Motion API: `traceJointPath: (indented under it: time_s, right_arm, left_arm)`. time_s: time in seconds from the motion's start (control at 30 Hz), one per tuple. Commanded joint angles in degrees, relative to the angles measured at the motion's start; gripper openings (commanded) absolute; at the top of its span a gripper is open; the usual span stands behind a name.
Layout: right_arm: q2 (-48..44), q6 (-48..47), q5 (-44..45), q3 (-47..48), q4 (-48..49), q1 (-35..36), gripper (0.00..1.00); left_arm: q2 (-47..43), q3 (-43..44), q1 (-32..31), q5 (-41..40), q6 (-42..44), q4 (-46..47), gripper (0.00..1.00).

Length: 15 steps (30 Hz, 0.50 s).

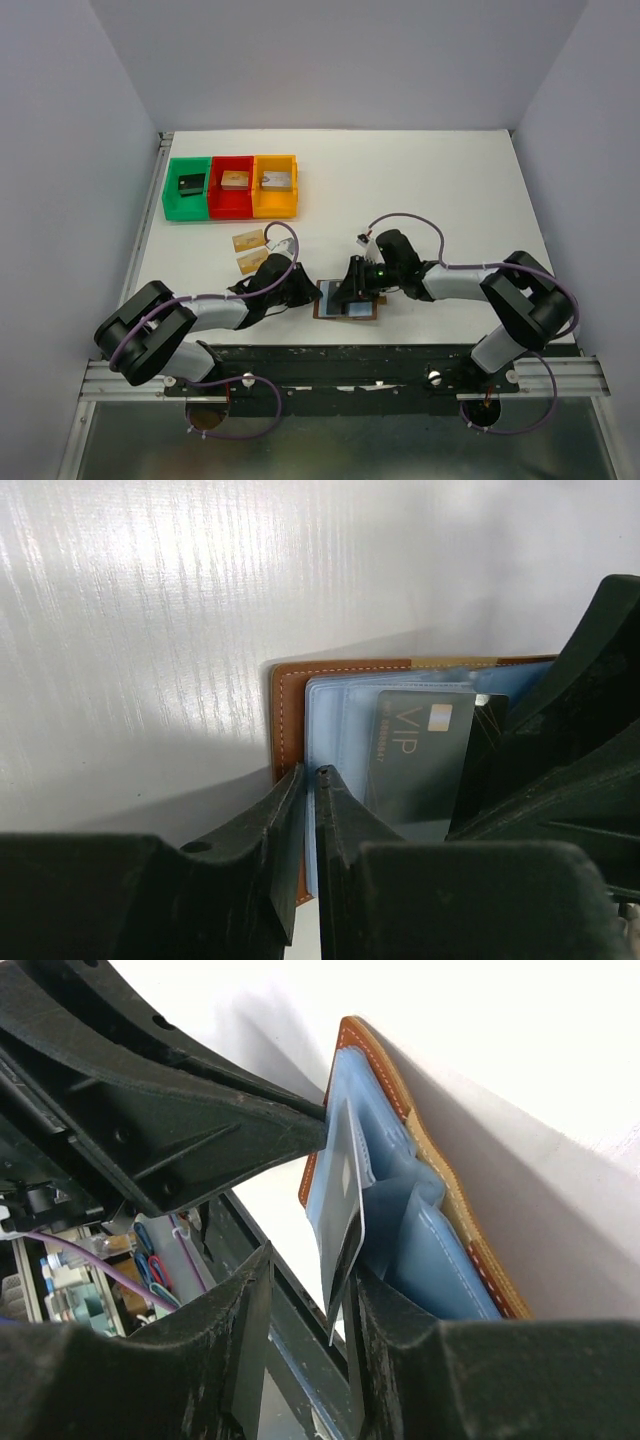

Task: Take the credit cards out of the card holder
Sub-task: Remove the credit card from the card holder.

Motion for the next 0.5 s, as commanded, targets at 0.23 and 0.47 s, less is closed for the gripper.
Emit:
traceJointPath:
  time_s: [0.23,0.47]
  right_arm:
    - [-4.05,-1.83,1.91,1.2,-3.66,0.31,0.39]
    - [-5.02,-2.0,2.79,1.11,-4.54,0.22,0.37]
  left_arm:
    - [2.62,-1.01,0.66,0.17,0.95,-4.2,0.22]
    - [2.89,-1.18,0.93,0.17,0.95,-3.94,0.21]
